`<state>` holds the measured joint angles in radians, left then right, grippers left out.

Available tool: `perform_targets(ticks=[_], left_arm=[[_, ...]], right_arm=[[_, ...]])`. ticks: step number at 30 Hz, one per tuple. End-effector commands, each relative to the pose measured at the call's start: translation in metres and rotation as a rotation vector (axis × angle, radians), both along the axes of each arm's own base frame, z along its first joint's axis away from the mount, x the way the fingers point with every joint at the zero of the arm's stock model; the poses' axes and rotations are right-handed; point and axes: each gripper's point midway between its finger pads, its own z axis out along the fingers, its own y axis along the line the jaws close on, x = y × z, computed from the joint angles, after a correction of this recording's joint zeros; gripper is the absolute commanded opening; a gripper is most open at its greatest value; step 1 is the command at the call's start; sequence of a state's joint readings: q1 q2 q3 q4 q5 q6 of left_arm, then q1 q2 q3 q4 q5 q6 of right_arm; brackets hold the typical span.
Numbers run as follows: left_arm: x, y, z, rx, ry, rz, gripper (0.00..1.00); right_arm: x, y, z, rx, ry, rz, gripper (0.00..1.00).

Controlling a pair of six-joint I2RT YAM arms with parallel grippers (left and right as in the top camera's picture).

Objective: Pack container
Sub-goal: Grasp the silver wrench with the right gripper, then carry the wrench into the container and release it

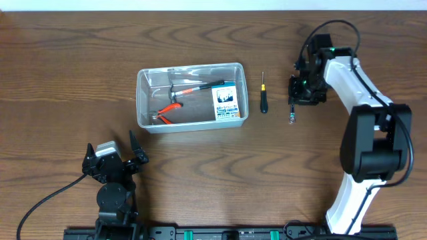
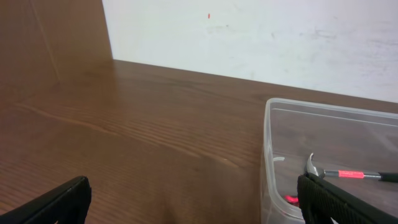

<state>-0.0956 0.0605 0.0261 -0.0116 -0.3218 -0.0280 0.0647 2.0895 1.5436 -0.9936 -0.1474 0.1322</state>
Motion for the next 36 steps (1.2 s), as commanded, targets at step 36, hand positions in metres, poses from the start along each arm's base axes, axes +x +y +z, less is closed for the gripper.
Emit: perform_targets(ticks=[36], left_arm=[[-0.002,0.003,-0.016,0.009,0.048,0.016,0.98]], right_arm=[[0.049,0.050,0.085,0.063,-0.299,0.229,0.01]])
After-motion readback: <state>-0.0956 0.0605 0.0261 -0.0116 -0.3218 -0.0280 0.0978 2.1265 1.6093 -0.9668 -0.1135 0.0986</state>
